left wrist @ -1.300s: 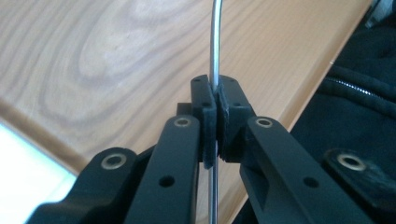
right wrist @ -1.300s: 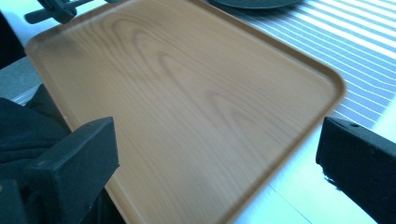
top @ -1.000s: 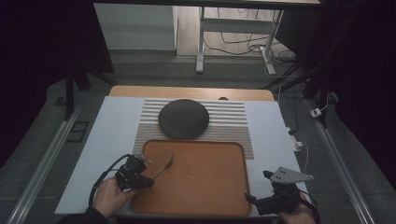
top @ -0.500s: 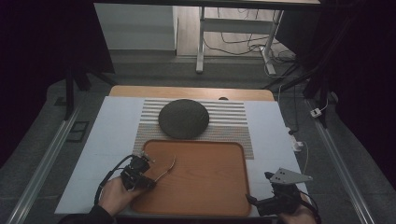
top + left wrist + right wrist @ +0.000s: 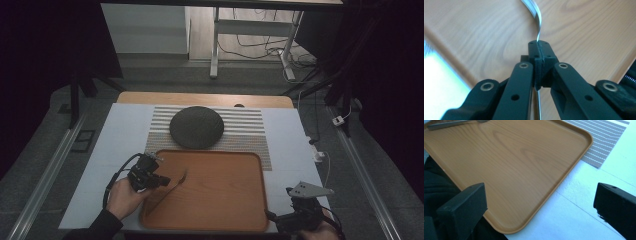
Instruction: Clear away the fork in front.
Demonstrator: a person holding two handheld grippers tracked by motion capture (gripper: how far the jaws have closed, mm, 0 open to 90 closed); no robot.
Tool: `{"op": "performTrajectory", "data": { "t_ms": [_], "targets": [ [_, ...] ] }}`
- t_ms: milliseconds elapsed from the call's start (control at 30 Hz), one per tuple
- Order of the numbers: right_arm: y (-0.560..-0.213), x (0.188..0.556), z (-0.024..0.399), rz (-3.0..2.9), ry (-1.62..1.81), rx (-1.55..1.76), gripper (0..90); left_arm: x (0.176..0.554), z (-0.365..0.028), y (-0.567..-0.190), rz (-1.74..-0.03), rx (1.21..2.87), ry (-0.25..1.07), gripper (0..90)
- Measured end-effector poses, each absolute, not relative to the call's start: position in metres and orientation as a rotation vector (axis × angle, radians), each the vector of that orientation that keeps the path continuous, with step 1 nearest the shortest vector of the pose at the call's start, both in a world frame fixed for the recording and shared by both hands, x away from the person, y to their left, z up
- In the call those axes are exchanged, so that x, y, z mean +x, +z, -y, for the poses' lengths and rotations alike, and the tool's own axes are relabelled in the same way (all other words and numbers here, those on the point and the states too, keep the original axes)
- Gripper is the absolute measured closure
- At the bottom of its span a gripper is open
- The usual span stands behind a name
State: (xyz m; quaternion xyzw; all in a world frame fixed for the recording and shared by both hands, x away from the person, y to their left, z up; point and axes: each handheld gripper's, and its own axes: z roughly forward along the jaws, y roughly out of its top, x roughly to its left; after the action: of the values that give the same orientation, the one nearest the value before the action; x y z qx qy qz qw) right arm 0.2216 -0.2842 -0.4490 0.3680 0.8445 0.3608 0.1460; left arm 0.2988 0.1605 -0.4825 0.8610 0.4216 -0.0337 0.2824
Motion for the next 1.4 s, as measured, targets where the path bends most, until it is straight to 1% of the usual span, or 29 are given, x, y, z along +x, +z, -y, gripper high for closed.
{"op": "performTrajectory", "data": {
  "t_ms": [233, 600, 933, 1000, 1133, 1200, 1300, 1400],
  "targets": [
    [-0.449, 0.220, 0.285, -2.406, 1.014, 1.088, 0.0, 0.314, -0.148, -0.486, -1.070, 2.336, -0.055, 88.7],
    [-0.449, 0.222, 0.285, -2.414, 1.011, 1.107, 0.0, 0.333, -0.139, -0.495, -1.089, 2.338, -0.078, 88.8],
    [-0.450, 0.222, 0.284, -2.428, 1.005, 1.105, 0.0, 0.329, -0.113, -0.499, -0.999, 2.393, -0.106, 88.8],
    [-0.450, 0.222, 0.284, -2.429, 1.005, 1.106, 0.0, 0.327, -0.108, -0.498, -0.982, 2.413, -0.081, 88.8],
    [-0.450, 0.222, 0.284, -2.431, 1.006, 1.106, 0.0, 0.325, -0.105, -0.493, -0.948, 2.400, -0.067, 88.8],
    [-0.450, 0.223, 0.285, -2.435, 1.007, 1.107, 0.0, 0.323, -0.102, -0.494, -0.908, 2.398, -0.085, 88.8],
    [-0.450, 0.223, 0.285, -2.438, 1.008, 1.107, 0.0, 0.320, -0.092, -0.499, -0.866, 2.427, -0.114, 88.8],
    [-0.450, 0.223, 0.285, -2.438, 1.013, 1.107, 0.0, 0.317, -0.083, -0.505, -0.854, 2.482, -0.108, 88.8]
  ]
}}
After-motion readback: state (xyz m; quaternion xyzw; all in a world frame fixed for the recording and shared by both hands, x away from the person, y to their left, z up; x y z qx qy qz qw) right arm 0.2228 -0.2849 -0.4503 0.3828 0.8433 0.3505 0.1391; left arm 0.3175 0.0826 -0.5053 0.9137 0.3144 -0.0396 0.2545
